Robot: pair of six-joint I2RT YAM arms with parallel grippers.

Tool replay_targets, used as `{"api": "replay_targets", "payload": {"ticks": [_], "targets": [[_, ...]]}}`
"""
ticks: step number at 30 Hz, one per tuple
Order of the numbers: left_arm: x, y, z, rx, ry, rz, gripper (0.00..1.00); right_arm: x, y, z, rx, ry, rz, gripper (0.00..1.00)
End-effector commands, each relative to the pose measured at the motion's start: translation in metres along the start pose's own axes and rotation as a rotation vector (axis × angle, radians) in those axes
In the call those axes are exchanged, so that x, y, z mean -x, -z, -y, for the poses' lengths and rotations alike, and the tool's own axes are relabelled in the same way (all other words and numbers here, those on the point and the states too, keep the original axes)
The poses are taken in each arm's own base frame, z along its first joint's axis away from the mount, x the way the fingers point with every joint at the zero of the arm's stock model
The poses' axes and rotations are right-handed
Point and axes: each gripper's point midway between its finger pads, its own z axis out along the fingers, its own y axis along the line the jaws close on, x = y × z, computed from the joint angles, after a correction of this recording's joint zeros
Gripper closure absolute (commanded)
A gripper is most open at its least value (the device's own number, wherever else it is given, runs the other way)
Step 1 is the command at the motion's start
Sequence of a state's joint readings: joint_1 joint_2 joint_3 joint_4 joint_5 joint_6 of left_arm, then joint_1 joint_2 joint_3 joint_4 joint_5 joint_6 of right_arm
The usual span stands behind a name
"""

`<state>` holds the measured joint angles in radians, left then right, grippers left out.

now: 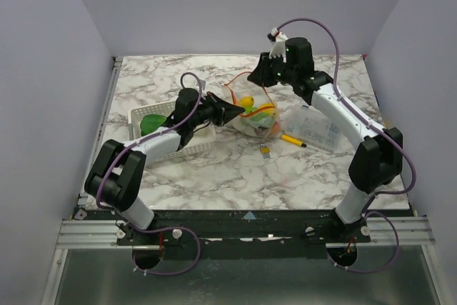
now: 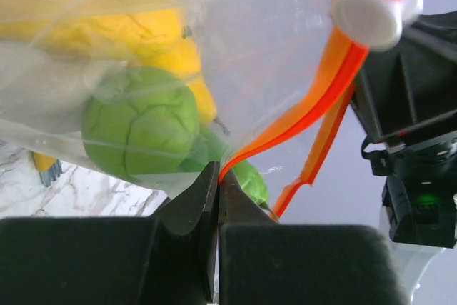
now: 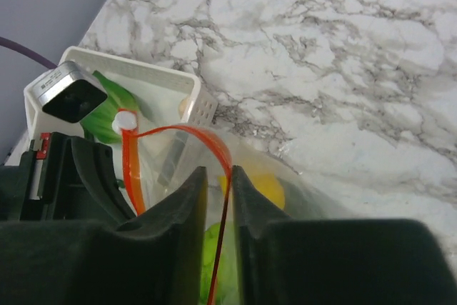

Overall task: Place the food in the zip-top bag and seal the zipper
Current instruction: Adjust the zipper food storage bag at the center of the board.

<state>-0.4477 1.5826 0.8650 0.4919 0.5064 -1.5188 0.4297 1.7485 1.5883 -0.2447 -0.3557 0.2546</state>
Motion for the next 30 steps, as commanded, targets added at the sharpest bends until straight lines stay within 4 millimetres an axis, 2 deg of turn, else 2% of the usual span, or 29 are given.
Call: {"api": "replay_targets", "payload": {"ticks": [1, 3, 4, 7, 9, 10, 12, 15, 18, 21, 25, 26, 28, 30], "targets": [[-0.003, 0.007, 0.031, -0.112, -0.036, -0.029, 1.00, 0.008, 0.031, -0.013, 0.066, 0.081, 0.025, 0.68], [-0.003, 0.006, 0.028, -0.102, -0.030, -0.034, 1.00, 0.007, 0.046, -0.006, 0.093, 0.065, 0.031, 0.44], [-0.003, 0.005, 0.028, -0.101, -0.025, -0.036, 1.00, 0.008, 0.053, -0.002, 0.114, 0.059, 0.049, 0.39], [-0.001, 0.007, 0.028, -0.100, -0.024, -0.032, 1.00, 0.001, 0.078, 0.008, 0.160, 0.066, 0.117, 0.34], [0.000, 0.007, 0.027, -0.093, -0.025, -0.024, 1.00, -0.005, 0.091, 0.006, 0.151, 0.122, 0.152, 0.32], [0.000, 0.007, 0.027, -0.094, -0.025, -0.021, 1.00, -0.001, 0.099, 0.001, 0.164, 0.156, 0.185, 0.31], [0.001, 0.007, 0.027, -0.093, -0.024, -0.017, 1.00, -0.011, 0.111, -0.008, 0.194, 0.210, 0.195, 0.30], [0.000, 0.009, 0.030, -0.097, -0.034, -0.020, 1.00, -0.033, 0.126, -0.016, 0.234, 0.333, 0.196, 0.30], [-0.001, 0.011, 0.030, -0.095, -0.041, -0.015, 1.00, -0.053, 0.127, -0.016, 0.256, 0.439, 0.165, 0.34], [-0.001, 0.011, 0.030, -0.099, -0.036, -0.015, 1.00, -0.056, 0.124, -0.016, 0.265, 0.491, 0.154, 0.44], [0.000, 0.013, 0.036, -0.114, -0.038, -0.007, 0.99, -0.059, 0.114, -0.018, 0.266, 0.522, 0.143, 0.49], [0.000, 0.013, 0.038, -0.116, -0.039, -0.003, 0.98, -0.068, 0.111, -0.016, 0.266, 0.515, 0.100, 0.50], [0.000, 0.014, 0.042, -0.121, -0.049, -0.004, 0.97, -0.067, 0.107, -0.011, 0.229, 0.526, 0.088, 0.54], [0.000, 0.014, 0.044, -0.122, -0.057, 0.003, 0.94, -0.062, 0.107, -0.017, 0.238, 0.528, 0.123, 0.58]]}}
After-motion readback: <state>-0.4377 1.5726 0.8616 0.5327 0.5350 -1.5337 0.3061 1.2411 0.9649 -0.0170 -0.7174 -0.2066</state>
